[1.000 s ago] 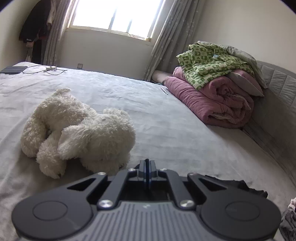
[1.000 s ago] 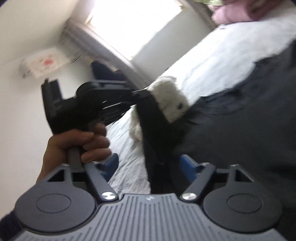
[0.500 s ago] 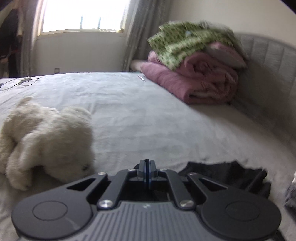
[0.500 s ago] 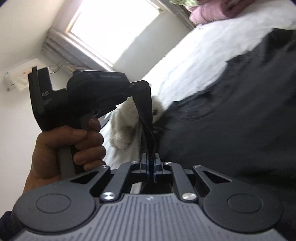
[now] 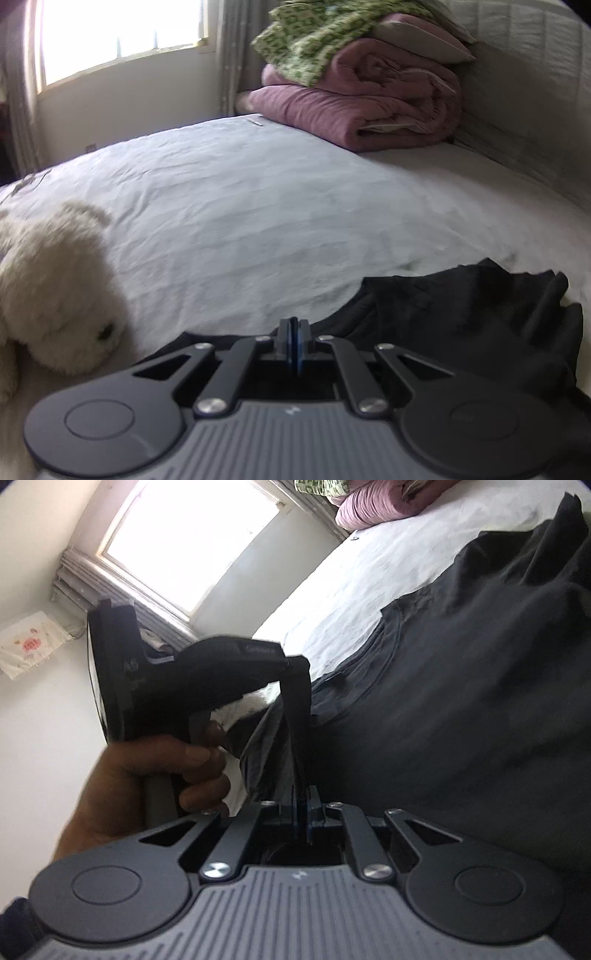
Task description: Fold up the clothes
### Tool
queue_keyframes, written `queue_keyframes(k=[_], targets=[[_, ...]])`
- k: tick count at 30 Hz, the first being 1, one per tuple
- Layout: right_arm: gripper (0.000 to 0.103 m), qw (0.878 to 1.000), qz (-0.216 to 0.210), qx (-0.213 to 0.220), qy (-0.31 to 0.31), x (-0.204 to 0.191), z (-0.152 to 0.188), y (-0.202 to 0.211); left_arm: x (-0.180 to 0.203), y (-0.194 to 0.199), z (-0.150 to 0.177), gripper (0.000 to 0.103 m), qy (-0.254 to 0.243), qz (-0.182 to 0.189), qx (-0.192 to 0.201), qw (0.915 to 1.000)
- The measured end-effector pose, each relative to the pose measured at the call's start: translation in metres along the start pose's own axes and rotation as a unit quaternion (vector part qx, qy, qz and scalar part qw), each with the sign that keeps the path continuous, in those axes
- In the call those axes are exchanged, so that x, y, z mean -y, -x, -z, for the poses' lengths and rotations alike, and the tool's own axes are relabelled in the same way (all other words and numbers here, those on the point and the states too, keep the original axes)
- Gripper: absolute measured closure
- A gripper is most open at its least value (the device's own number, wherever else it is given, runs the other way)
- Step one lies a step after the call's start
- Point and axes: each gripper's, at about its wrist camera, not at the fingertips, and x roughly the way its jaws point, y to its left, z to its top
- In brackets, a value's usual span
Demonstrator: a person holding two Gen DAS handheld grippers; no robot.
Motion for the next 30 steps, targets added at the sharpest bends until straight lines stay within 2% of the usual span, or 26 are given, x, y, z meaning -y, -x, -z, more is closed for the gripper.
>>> queue_keyframes(k=[2,5,6,9,13,16,18,20,21,25,30], targets=[[0.094,1.000,0.012,-0.003,-0.008,0.004,0.000,-0.004,0.006,-0.010,0.000,0.100,-0.009,0.000,-0.021,0.9997],[0.094,1.000,0.018,-0.007,-0.013,0.010,0.001,-0.005,-0.006,-0.009,0.000,0.096,0.034,0.001,-0.027,0.9991],[0.094,1.000,0.020,-0.010,-0.009,0.011,0.001,-0.006,-0.013,-0.004,-0.001,0.094,0.046,0.002,-0.021,0.9987],[0.094,1.000,0.021,-0.016,-0.014,0.017,-0.002,-0.009,-0.038,0.018,-0.002,0.071,0.076,0.006,-0.006,0.9971],[0.093,0.999,0.021,-0.020,-0.021,0.020,-0.005,-0.013,-0.073,0.066,0.011,0.069,0.099,0.001,-0.003,0.9950],[0.093,0.999,0.029,-0.026,-0.030,0.019,-0.006,-0.010,-0.083,0.123,0.040,0.069,0.100,-0.013,0.013,0.9948],[0.088,0.998,0.033,-0.033,-0.031,0.017,-0.003,-0.002,-0.079,0.162,0.067,0.069,0.084,-0.021,0.014,0.9961],[0.071,0.998,0.028,-0.048,-0.010,0.008,0.010,0.021,-0.072,0.197,0.094,0.069,0.087,-0.014,0.005,0.9961],[0.054,0.998,0.025,-0.056,0.001,0.003,0.017,0.032,-0.069,0.214,0.108,0.069,0.090,-0.009,-0.001,0.9959],[0.053,0.995,0.015,-0.085,0.044,-0.016,0.044,0.077,-0.051,0.268,0.157,0.069,0.141,0.014,-0.018,0.9898],[0.058,0.983,-0.030,-0.159,0.087,-0.041,0.101,0.128,-0.047,0.295,0.188,0.069,0.207,-0.001,-0.025,0.9781]])
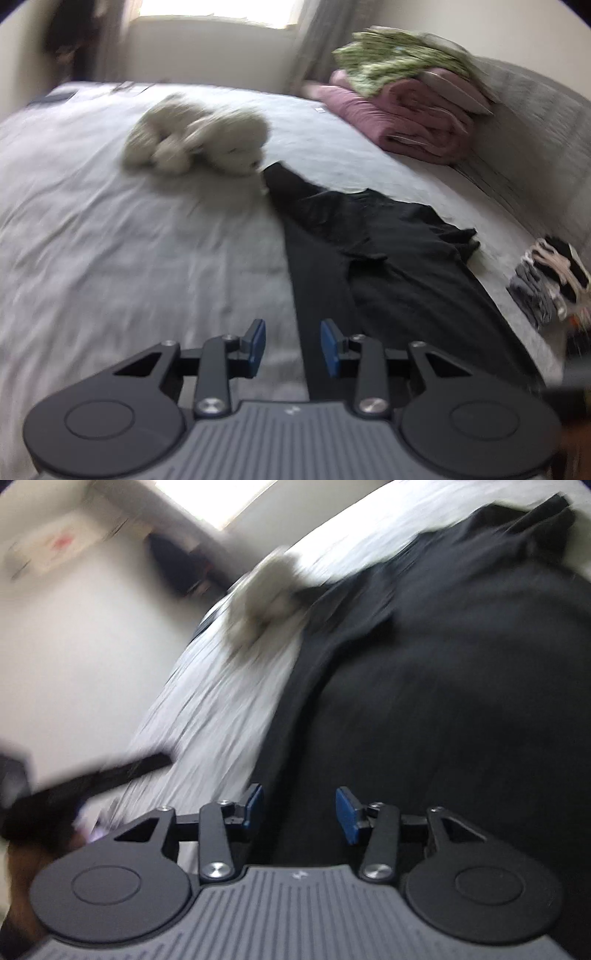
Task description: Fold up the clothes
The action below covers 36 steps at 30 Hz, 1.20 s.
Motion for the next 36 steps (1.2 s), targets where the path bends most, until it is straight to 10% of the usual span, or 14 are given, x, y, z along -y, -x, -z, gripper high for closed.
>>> queue_keyframes(k=[10,24,29,36], targets=[[0.081,0.995,-0.033,-0.075,0.053,-0.060,0.092,0.022,0.005,0.004,0.049,0.071,0.047,0.016,0.007,0.9987],[0.078,0.990,0.005,-0.115,0.079,-0.094,0.136,0.015,-0.017,0.024,0.056,0.071,0.073,0.027,0.012,0.9969],[0.098,0.987,0.039,-0.117,0.100,-0.101,0.145,0.010,-0.016,0.021,0.056,0.071,0.078,0.035,0.009,0.9963],[0.100,0.990,0.050,-0.094,0.097,-0.102,0.149,0.023,-0.012,0.018,0.058,0.071,0.073,0.041,0.005,0.9965]])
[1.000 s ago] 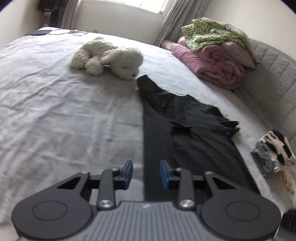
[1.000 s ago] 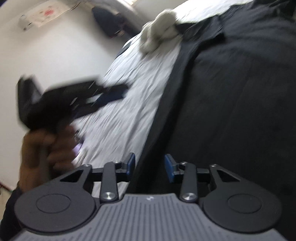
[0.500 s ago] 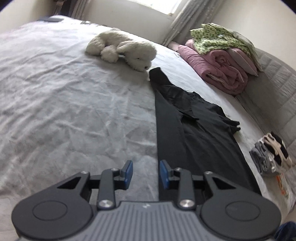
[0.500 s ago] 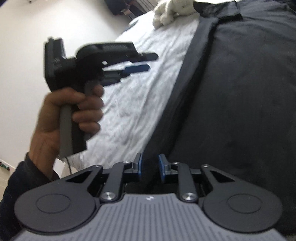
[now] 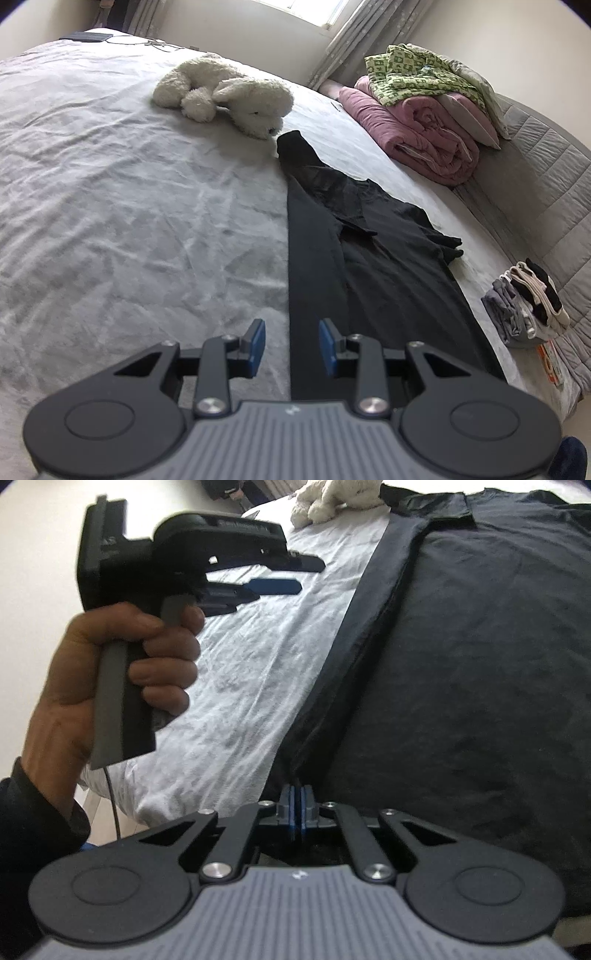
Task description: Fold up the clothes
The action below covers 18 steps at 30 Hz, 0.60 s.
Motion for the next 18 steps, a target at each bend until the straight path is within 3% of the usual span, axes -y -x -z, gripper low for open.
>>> queue_keyframes(k=[7,13,18], targets=[[0.099,0.996,-0.049,0.072,-0.032,0.002,-0.003,0.042,0.003,0.003,0.002,0.071,-0.010,0.000,0.004,0.9999],[0.099,0.994,-0.046,0.077,-0.067,0.023,0.005,0.047,0.010,0.000,0.008,0.071,-0.031,-0.005,-0.003,0.9995],[0.099,0.987,-0.072,0.100,-0.107,0.036,0.005,0.059,0.019,-0.003,0.014,0.071,-0.059,-0.009,-0.010,0.9982]])
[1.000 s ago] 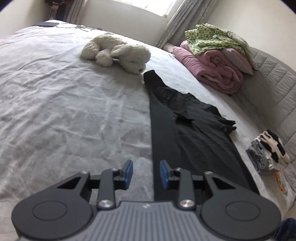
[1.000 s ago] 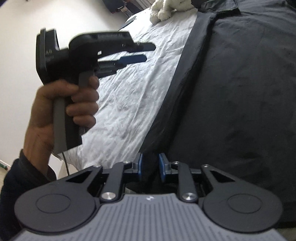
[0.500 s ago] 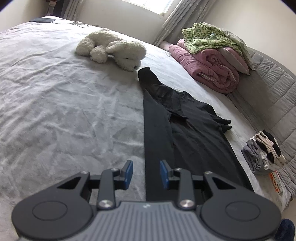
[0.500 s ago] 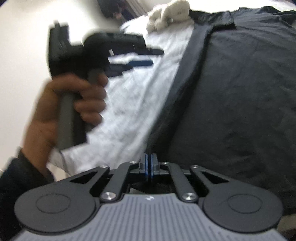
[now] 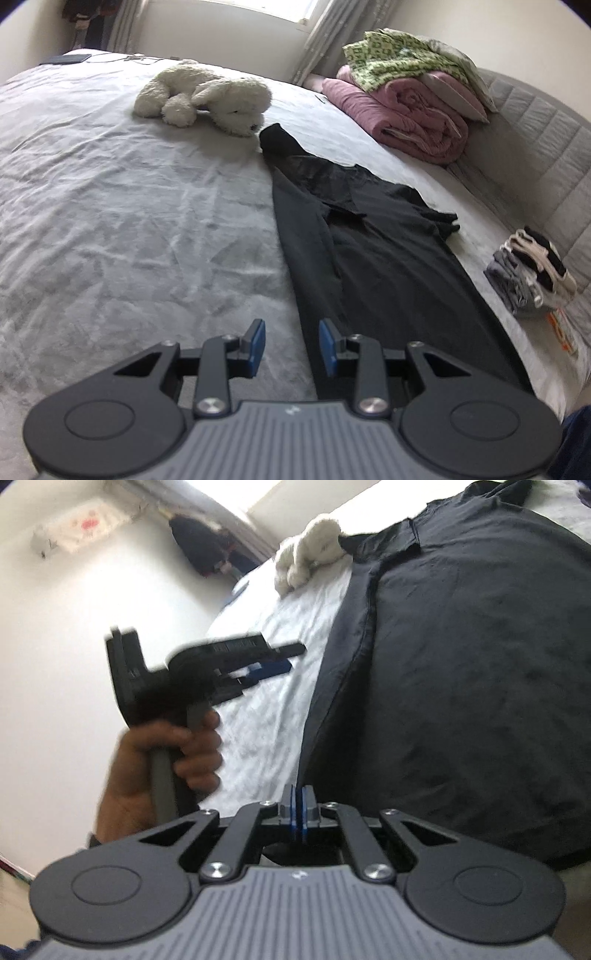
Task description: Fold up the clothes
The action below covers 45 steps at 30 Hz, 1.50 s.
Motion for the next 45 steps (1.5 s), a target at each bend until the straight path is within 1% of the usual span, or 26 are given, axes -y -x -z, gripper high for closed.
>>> queue_keyframes(k=[6,11,18,22,25,31,32,35,37,40,43,45], targets=[[0.099,1.000,0.010,0.016,0.015,0.001,-0.002,0.011,0.014,-0.006,0.008,0.071,-0.044,-0.013,-0.017,0.9988],[0.099,0.999,0.020,0.024,0.018,0.009,-0.005,0.018,0.025,-0.012,0.019,0.071,-0.083,-0.020,-0.040,0.9955],[0.099,0.998,0.033,0.030,0.054,0.013,-0.012,0.030,0.034,-0.015,0.027,0.071,-0.112,-0.022,-0.052,0.9920],[0.099,0.993,0.041,0.029,0.108,0.004,-0.010,0.032,0.034,-0.016,0.029,0.071,-0.118,-0.022,-0.058,0.9911],[0.099,0.989,0.075,0.016,0.130,0.009,-0.004,0.026,0.038,-0.018,0.032,0.071,-0.131,-0.023,-0.065,0.9890],[0.099,0.976,0.090,0.031,0.194,-0.001,0.001,0.028,0.044,-0.019,0.038,0.069,-0.156,-0.018,-0.073,0.9849],[0.099,0.976,0.093,0.028,0.192,0.002,0.002,0.026,0.045,-0.019,0.039,0.069,-0.160,-0.018,-0.075,0.9841],[0.098,0.985,0.105,-0.007,0.134,0.032,0.004,0.014,0.049,-0.018,0.044,0.069,-0.180,-0.024,-0.079,0.9802],[0.099,0.989,0.108,-0.023,0.102,0.048,0.006,0.008,0.052,-0.017,0.048,0.069,-0.197,-0.028,-0.080,0.9767],[0.099,0.989,0.101,-0.008,0.109,0.045,0.004,0.015,0.057,-0.013,0.053,0.069,-0.225,-0.033,-0.081,0.9704],[0.099,0.989,0.095,0.003,0.116,0.041,0.001,0.020,0.053,-0.010,0.052,0.069,-0.216,-0.025,-0.083,0.9725],[0.099,0.988,0.099,0.001,0.121,0.042,0.001,0.019,0.051,-0.008,0.053,0.069,-0.214,-0.021,-0.084,0.9729]])
